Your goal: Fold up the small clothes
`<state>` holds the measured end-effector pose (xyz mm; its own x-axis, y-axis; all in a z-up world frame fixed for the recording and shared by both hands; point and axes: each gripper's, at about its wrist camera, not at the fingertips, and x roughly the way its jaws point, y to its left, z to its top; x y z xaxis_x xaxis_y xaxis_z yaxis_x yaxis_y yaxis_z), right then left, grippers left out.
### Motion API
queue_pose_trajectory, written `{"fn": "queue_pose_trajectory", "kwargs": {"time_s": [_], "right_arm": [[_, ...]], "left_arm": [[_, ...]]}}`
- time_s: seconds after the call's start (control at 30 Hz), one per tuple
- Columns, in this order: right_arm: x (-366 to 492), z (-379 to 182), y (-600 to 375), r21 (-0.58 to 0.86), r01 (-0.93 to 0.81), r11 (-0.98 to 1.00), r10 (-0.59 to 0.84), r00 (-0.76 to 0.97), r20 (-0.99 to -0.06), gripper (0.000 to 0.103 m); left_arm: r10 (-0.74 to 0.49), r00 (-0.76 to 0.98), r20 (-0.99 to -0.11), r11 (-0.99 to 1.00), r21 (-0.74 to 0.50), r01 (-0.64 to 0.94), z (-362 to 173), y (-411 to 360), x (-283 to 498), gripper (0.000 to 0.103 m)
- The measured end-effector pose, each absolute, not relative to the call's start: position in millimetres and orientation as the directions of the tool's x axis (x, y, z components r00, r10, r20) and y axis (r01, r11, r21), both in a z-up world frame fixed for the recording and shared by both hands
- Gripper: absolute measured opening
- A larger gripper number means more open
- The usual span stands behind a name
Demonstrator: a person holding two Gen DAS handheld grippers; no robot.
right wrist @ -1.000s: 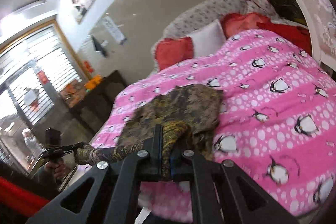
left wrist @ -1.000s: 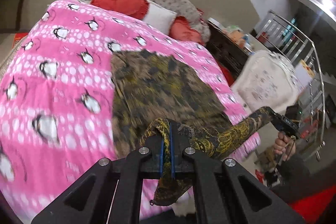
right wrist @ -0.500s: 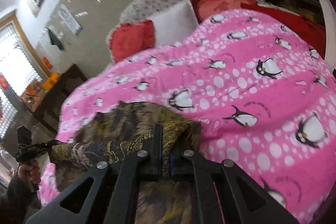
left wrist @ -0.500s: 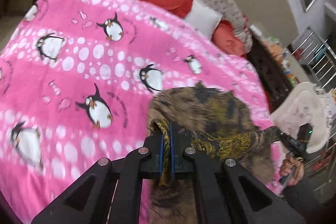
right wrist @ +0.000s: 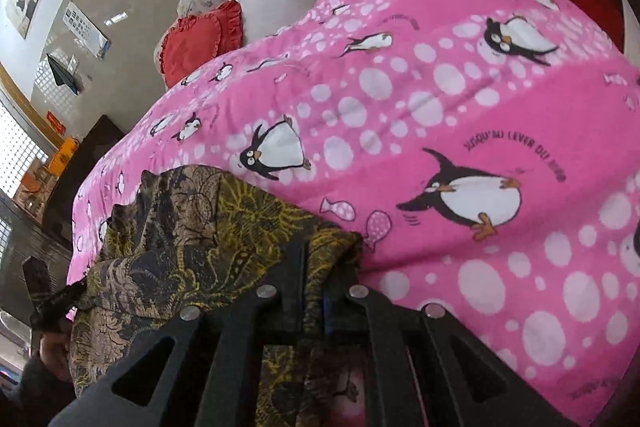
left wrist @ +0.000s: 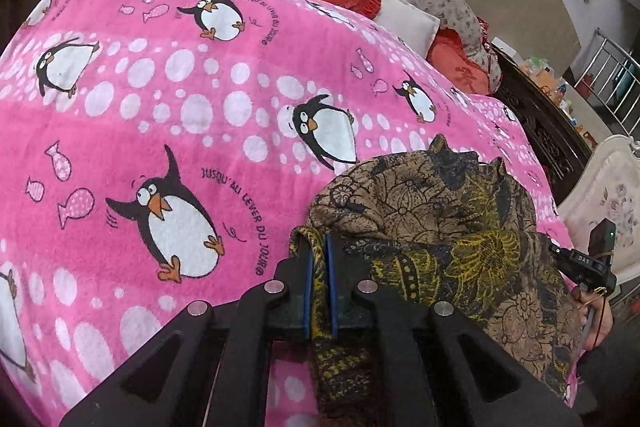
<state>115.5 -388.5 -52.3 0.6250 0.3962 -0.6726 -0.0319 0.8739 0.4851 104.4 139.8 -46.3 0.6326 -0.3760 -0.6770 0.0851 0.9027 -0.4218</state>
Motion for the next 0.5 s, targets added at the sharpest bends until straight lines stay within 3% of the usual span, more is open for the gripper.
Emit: {"fn": "queue_pose_trajectory", "kwargs": {"time_s": [0.17,0.3,0.37,0.5], "right_arm": [[115.9,-55.2,-391.0,0.510,-0.031,0.860,0.415,0.624,-0.662,0.004],[116.4,-48.8,-394.3,0.522,-0.018,0.853,0.429,0.593,-0.681,0.006],[104.0,-29.2,-396.8,0.513,0.016,0.858,0.408,0.584,-0.702,0.017],[44.7,26.3,-387.1,0.446,-0.066,0.893,0.367,0.680,-0.635,0.040]], "left_arm": [[-0.366,0.631,-0.684,0.907,-0.414,0.078,-45.2,138.3,104.7,0.000],[-0.342,0.582,-0.738,0.916,-0.401,0.030,-24.2,147.5,97.6,0.000],[-0.301,0.616,-0.728,0.928,-0.371,0.016,0.1,163.3,80.4,0.000],[-0.192,0.699,-0.689,0.947,-0.316,-0.051,37.7,188.7,36.1,0.000]]}}
